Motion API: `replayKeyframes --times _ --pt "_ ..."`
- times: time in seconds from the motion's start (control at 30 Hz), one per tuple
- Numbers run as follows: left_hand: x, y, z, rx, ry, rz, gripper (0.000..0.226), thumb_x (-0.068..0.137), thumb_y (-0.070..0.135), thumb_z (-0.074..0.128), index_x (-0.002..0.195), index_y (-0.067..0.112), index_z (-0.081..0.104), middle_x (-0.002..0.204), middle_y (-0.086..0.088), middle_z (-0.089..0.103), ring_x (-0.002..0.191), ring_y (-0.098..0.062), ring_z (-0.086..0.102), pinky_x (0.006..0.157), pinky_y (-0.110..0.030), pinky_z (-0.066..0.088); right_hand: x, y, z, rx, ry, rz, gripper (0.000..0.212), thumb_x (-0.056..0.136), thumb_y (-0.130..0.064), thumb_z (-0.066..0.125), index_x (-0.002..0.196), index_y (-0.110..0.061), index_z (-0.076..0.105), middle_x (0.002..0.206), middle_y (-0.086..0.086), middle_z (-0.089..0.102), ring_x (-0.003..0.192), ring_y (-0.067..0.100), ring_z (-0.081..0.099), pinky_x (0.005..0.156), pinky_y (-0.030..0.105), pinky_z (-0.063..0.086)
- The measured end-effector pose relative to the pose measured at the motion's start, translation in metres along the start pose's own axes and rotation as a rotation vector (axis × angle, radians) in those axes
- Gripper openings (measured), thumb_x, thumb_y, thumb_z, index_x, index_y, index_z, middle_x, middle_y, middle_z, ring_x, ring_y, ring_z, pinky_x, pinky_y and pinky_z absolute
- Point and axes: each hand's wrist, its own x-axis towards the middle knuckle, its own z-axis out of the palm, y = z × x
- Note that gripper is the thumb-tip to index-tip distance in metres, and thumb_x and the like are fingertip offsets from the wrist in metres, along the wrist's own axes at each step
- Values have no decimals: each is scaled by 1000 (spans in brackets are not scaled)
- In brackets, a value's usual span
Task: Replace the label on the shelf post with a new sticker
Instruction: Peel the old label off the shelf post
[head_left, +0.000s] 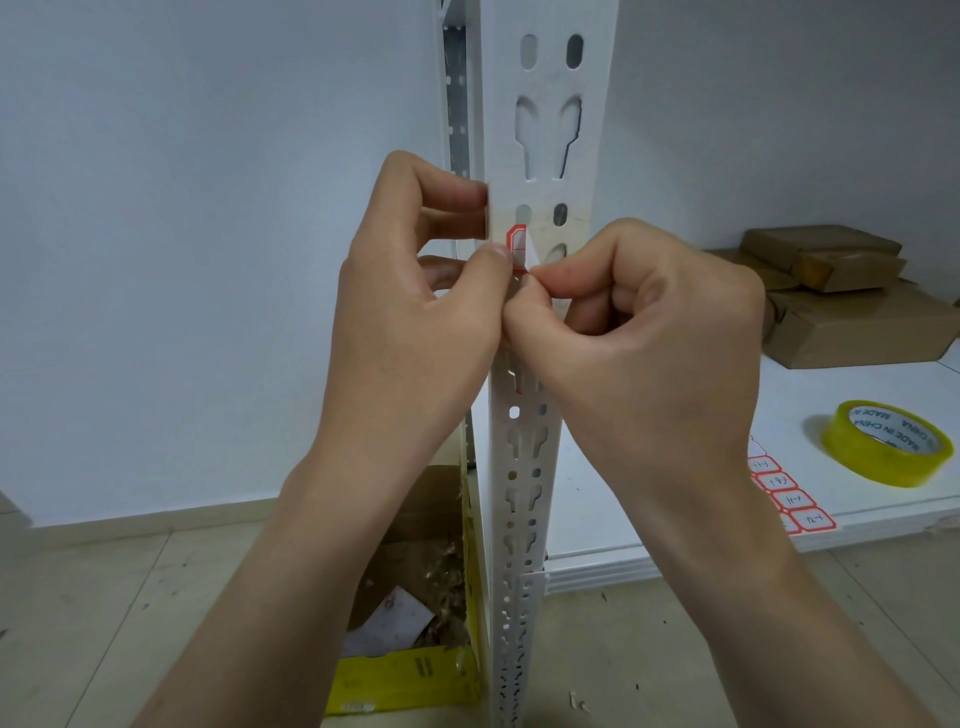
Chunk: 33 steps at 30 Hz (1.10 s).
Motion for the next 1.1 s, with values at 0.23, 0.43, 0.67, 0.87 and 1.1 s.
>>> replayKeyframes --times 0.23,0.43,0.67,0.87,1.1 --pt "0 0 0 -10 -1 -2 17 94 9 66 101 18 54 105 6 72 100 -8 72 77 -24 60 0 1 0 -1 -8 -10 15 80 -14 74 67 -13 67 47 -1 54 44 17 50 53 28 47" --pt "1 0 -1 -26 -3 -6 16 94 7 66 100 16 55 103 4 72 99 -7 72 76 -23 59 0 0 -1 -2 -16 -26 17 80 -12 75 66 -12 66 46 -1 54 43 17 50 53 29 46" --pt "1 1 -1 -38 -5 -3 17 92 4 64 99 16 54 104 5 72 99 -7 72 74 -20 57 1 1 -1 9 -23 -57 17 79 -10 75 65 -11 65 46 -2 51 49 21 50 52 23 45" --pt "1 1 -1 -50 -12 -7 18 92 2 62 99 16 54 104 5 72 97 -5 72 71 -17 55 0 2 -2 11 -40 -59 17 79 -11 75 65 -10 65 46 -2 52 47 21 51 52 25 45" --pt "0 0 -3 -57 -35 -16 16 94 1 61 103 13 55 108 1 72 87 -1 73 68 -19 58 -1 0 -1 27 -40 -93 19 80 -9 75 66 -13 64 47 -5 49 51 20 51 53 13 41"
